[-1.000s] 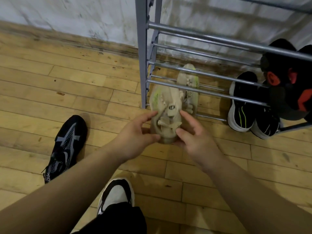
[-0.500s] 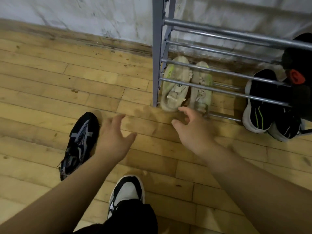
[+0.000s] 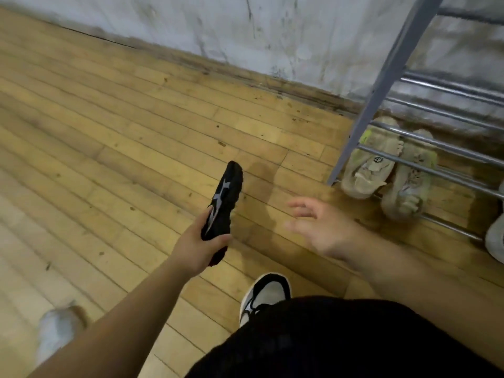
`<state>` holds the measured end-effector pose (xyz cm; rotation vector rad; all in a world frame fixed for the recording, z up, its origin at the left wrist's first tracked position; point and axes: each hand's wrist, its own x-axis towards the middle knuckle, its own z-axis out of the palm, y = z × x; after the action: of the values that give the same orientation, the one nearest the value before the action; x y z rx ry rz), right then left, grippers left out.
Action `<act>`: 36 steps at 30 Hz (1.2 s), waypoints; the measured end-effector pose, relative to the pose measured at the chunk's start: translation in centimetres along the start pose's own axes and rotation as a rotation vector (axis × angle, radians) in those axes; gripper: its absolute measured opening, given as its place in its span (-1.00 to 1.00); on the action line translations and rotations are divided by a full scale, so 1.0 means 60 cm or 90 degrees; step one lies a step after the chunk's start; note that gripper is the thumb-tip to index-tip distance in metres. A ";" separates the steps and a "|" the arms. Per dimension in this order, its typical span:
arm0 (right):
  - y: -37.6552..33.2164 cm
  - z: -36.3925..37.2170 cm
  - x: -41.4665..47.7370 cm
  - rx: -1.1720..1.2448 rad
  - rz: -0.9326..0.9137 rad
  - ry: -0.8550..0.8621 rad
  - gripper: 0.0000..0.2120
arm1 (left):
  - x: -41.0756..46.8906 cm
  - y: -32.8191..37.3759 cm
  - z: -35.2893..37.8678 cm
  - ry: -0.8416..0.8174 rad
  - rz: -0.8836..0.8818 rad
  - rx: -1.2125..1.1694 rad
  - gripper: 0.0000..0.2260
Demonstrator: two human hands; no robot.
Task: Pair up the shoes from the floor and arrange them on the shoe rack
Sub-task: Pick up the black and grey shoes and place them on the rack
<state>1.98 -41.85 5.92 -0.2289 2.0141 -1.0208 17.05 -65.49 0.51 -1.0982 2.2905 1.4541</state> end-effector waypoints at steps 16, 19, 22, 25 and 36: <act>-0.371 -0.012 -0.319 -0.139 -0.367 -0.044 -0.23 | -0.431 0.121 -0.318 -0.116 0.342 -0.110 -0.33; -0.356 -0.042 -0.389 -0.162 -0.386 0.044 -0.17 | -0.455 0.161 -0.320 -0.084 0.390 -0.085 -0.34; -0.311 -0.113 -0.467 -0.132 -0.385 0.148 -0.08 | -0.470 0.248 -0.302 -0.084 0.461 -0.053 -0.37; -0.236 -0.201 -0.575 -0.061 -0.376 0.255 -0.19 | -0.487 0.359 -0.232 -0.124 0.551 0.005 -0.40; 0.324 -0.250 -0.995 0.313 -0.103 0.716 -0.36 | -0.718 0.654 0.330 -0.512 0.905 0.388 -0.49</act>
<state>31.92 8.81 32.43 0.5890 2.5898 -1.9938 16.23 -19.07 40.94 1.3001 2.3985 0.8936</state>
